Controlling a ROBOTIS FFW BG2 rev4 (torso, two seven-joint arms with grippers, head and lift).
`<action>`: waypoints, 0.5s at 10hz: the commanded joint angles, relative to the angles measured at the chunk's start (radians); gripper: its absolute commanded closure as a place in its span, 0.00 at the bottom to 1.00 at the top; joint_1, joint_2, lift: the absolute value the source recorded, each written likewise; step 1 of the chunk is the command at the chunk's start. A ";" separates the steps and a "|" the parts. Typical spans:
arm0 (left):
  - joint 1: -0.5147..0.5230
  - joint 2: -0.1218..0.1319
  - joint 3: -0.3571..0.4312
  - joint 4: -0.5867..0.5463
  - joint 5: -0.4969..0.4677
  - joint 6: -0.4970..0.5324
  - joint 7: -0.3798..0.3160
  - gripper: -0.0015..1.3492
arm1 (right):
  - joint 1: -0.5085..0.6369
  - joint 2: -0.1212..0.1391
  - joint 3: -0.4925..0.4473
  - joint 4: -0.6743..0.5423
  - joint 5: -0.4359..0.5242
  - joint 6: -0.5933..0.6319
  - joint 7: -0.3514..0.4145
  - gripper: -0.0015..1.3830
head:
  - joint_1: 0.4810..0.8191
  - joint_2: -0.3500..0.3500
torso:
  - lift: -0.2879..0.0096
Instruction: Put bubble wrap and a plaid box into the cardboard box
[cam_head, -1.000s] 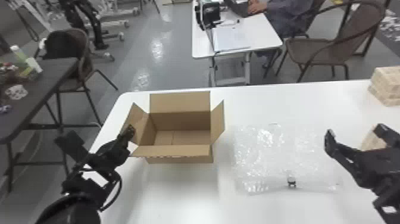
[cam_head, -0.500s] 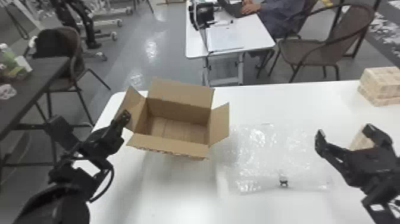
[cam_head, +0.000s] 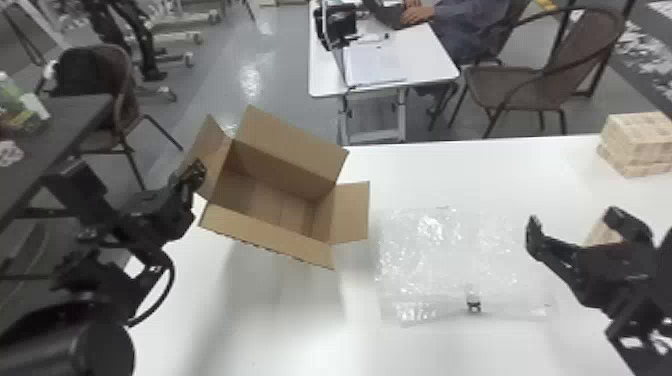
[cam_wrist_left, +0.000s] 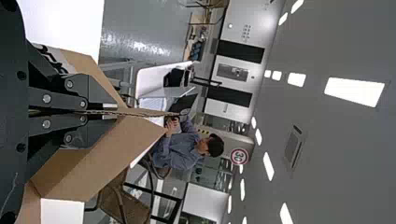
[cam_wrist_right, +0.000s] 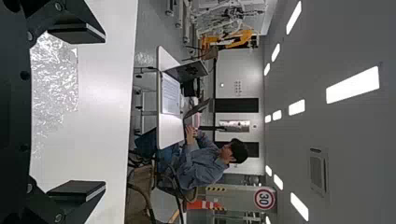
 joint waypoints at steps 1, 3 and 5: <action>0.013 -0.007 -0.006 -0.014 -0.040 0.014 0.000 0.91 | -0.043 0.001 -0.001 -0.044 0.025 0.183 0.000 0.13 | 0.63 0.72 | 0.60; 0.016 -0.010 -0.007 -0.014 -0.046 0.014 0.000 0.91 | -0.168 -0.031 0.000 -0.080 0.057 0.485 0.024 0.13 | 0.63 0.71 | 0.60; 0.001 -0.010 -0.024 -0.014 -0.072 0.016 0.000 0.91 | -0.303 -0.077 0.034 -0.078 0.064 0.694 0.129 0.13 | 0.63 0.70 | 0.60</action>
